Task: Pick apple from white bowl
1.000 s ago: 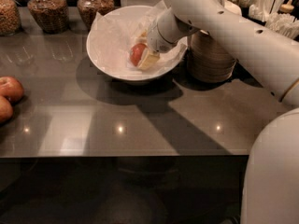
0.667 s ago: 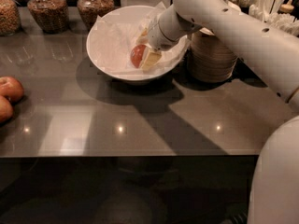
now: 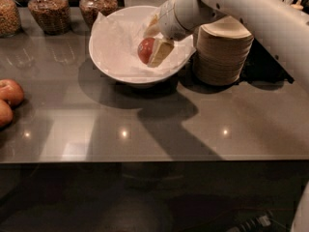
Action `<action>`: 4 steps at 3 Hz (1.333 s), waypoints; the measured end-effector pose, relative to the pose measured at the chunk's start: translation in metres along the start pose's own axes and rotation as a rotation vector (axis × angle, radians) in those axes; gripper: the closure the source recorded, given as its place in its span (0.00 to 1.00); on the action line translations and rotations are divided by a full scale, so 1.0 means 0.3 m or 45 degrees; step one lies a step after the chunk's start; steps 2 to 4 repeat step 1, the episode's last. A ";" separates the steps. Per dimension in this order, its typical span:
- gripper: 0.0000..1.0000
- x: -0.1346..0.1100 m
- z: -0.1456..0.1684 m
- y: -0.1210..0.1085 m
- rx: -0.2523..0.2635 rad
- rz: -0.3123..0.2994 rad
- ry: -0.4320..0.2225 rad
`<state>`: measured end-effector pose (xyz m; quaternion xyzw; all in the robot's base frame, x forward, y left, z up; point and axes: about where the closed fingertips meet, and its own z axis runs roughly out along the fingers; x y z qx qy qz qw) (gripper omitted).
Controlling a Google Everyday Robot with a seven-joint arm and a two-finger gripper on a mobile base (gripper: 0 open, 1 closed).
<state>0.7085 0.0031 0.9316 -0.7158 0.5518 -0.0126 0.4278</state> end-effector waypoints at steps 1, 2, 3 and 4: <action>1.00 -0.028 -0.094 -0.024 0.075 0.011 -0.062; 1.00 -0.028 -0.094 -0.024 0.075 0.011 -0.062; 1.00 -0.028 -0.094 -0.024 0.075 0.011 -0.062; 1.00 -0.028 -0.094 -0.024 0.075 0.011 -0.062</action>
Offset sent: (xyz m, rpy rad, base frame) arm 0.0000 0.0000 0.0000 0.0000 0.0000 0.0000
